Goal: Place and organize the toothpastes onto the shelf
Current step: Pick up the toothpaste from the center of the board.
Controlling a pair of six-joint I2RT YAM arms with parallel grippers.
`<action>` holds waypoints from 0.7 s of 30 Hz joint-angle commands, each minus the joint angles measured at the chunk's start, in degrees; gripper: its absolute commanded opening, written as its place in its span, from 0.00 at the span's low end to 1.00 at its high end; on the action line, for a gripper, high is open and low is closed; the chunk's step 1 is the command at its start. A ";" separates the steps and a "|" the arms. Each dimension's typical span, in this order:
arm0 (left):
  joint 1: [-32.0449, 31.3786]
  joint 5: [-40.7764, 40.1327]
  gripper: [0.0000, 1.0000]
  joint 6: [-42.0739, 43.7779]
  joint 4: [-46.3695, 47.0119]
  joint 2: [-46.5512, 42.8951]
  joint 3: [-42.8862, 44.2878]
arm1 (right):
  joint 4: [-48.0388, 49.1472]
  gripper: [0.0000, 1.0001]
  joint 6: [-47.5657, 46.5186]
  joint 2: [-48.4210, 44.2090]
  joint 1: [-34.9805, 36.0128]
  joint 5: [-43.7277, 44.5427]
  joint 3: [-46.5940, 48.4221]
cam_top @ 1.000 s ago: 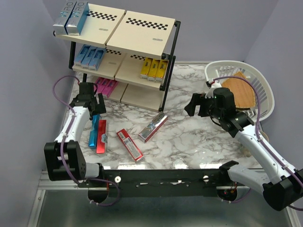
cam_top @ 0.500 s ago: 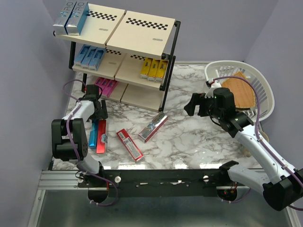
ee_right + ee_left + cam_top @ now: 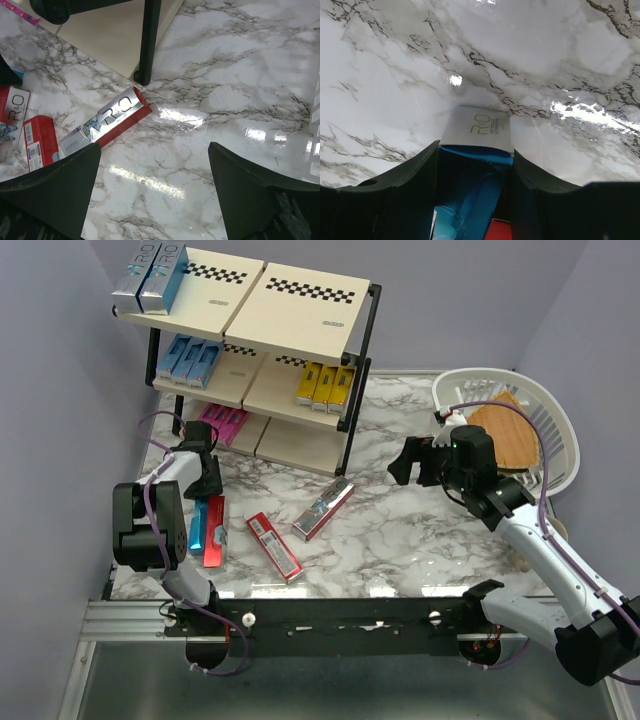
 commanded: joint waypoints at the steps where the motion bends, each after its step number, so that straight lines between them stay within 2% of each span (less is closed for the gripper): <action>1: 0.47 -0.43 0.52 0.43 -2.41 -3.00 0.46 | 1.63 0.96 0.22 0.12 0.27 -1.04 -0.48; 4: 0.38 0.19 0.47 0.87 -3.64 -6.42 1.25 | 1.45 0.96 0.22 -0.05 0.27 -0.95 -0.48; 10: -0.41 2.30 0.46 2.89 -5.57 -13.71 1.96 | 1.45 0.96 0.13 -0.14 0.27 -1.48 -0.57; 17: -2.87 8.53 0.45 7.45 -4.79 -28.98 1.43 | 1.36 0.96 0.04 -0.05 0.27 -3.15 -0.22; 21: -8.84 13.88 0.45 11.06 -0.05 -38.32 -0.85 | 1.62 0.96 -0.13 0.38 0.19 -5.87 -0.04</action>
